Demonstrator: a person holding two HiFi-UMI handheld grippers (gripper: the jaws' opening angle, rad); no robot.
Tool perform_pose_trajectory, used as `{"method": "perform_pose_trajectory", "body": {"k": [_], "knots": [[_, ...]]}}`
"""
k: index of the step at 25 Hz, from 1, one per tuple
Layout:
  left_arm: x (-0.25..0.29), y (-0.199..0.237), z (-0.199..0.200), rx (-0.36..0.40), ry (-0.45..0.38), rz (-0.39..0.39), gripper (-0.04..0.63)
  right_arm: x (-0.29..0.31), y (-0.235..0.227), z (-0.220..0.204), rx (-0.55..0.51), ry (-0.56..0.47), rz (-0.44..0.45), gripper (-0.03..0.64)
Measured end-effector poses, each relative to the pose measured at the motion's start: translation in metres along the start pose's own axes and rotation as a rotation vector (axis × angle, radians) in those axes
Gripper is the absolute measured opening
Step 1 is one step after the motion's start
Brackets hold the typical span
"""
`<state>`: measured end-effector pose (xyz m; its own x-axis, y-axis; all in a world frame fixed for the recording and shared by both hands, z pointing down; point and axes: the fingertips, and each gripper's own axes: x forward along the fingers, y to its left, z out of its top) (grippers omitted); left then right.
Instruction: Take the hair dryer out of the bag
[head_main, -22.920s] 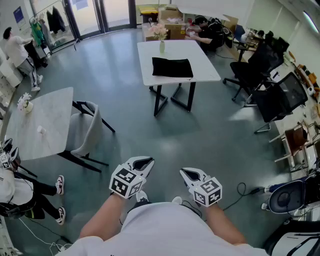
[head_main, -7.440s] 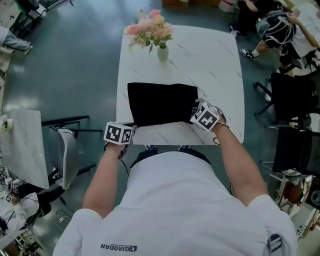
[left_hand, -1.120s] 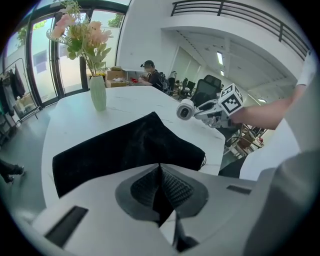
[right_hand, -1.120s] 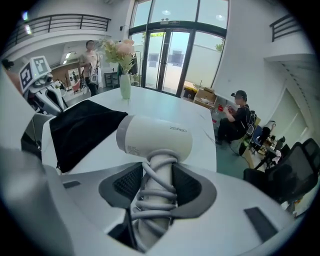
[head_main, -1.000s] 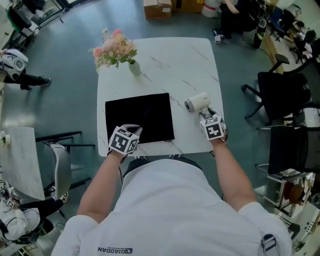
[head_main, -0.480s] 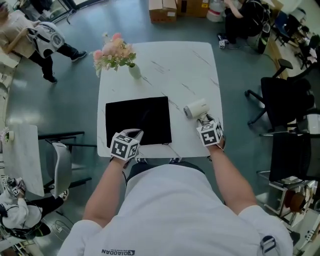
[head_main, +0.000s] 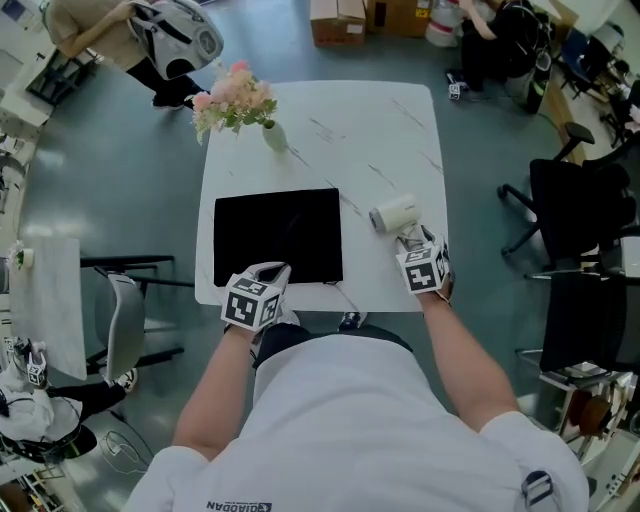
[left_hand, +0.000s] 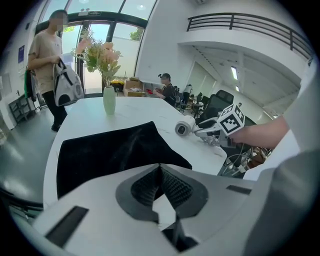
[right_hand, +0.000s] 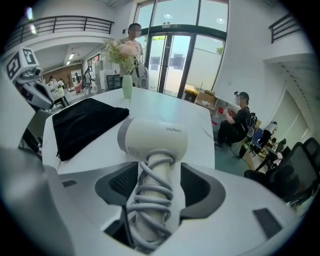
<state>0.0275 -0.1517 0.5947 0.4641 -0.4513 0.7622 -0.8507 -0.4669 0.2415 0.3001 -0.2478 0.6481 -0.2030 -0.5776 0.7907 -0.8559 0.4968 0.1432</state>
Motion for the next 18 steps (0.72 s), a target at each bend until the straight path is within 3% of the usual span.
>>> {"method": "perform_pose_trajectory", "body": {"k": [7, 10, 13, 16, 18], "knots": [[-0.02, -0.003, -0.004, 0.029, -0.018, -0.021, 0.018, -0.042, 0.011, -0.005, 0.01, -0.039, -0.049, 0.287], [-0.037, -0.011, -0.004, 0.05, -0.054, -0.052, 0.018, -0.07, 0.04, 0.005, -0.026, -0.107, -0.059, 0.288], [-0.058, -0.02, -0.019, 0.074, -0.071, -0.09, 0.018, -0.101, 0.092, 0.019, -0.033, -0.181, -0.003, 0.285], [-0.08, -0.027, -0.044, 0.077, -0.069, -0.125, 0.018, -0.131, 0.148, 0.03, -0.013, -0.266, 0.08, 0.143], [-0.094, -0.031, -0.061, 0.074, -0.07, -0.148, 0.018, -0.148, 0.186, 0.028, 0.042, -0.292, 0.198, 0.039]]}}
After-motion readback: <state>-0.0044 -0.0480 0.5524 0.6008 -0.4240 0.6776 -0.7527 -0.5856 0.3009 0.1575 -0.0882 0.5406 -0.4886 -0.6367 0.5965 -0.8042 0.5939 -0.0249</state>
